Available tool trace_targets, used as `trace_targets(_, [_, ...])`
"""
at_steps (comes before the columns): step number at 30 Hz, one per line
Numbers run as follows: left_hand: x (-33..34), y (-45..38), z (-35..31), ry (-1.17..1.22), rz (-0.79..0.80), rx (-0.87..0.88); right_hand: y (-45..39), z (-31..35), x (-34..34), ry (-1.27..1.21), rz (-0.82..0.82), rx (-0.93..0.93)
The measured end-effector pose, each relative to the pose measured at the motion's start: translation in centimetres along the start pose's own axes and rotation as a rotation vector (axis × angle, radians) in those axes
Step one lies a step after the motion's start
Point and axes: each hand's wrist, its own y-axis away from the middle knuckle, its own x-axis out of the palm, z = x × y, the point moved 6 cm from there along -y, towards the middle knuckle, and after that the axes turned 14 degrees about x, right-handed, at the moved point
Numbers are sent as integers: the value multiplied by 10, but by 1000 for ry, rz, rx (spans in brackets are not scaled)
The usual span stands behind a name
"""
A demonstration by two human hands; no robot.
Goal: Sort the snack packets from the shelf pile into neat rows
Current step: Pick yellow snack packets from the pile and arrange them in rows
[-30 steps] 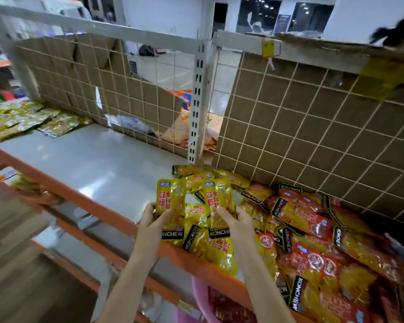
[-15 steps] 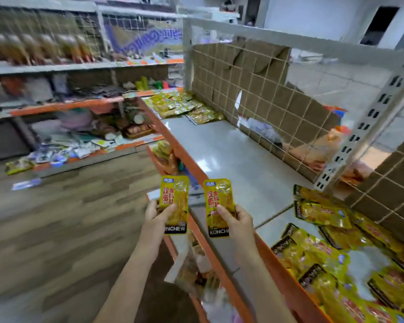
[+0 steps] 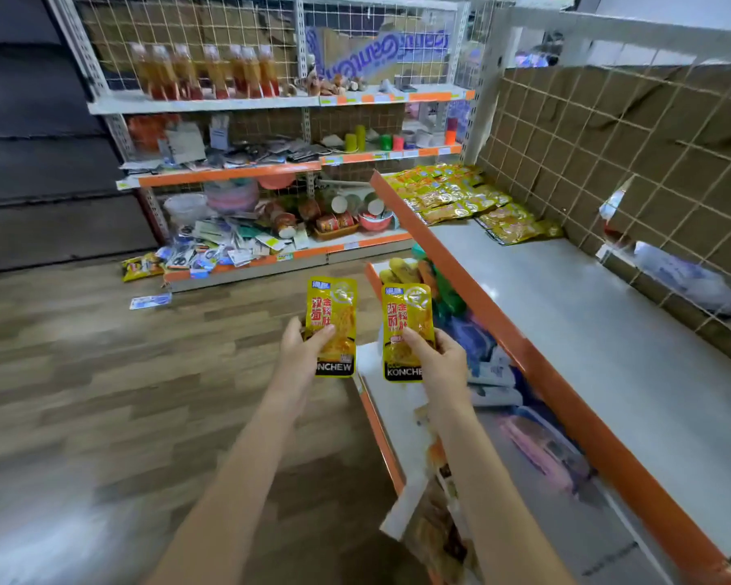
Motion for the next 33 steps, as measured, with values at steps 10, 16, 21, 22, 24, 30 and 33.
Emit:
trace_targets(10, [10,-120,23,-62,50,-10,-105,21,42,-3,-52,7])
trace_targets(16, [54,-217,32,-94,95,1,-208,45,56,-60,-73,27])
trace_targets(21, [117,-296,32,-114,208,-11,-286,77,49,-119,-110,56])
trace_targets(22, [132,-309,34,-112,239,-11,-297,85,42,-126,-148,48])
trace_targets(24, [163,-329,38,-118,307,-17,-314,97,26,-151,-215,29])
trace_targets(30, [263,-352,55,-159,632,30,-331,126,-35,-214,-443,-64])
trace_targets(33, [311,-345,62,-146,833,-7,-328,127,-71,-279,-653,-103])
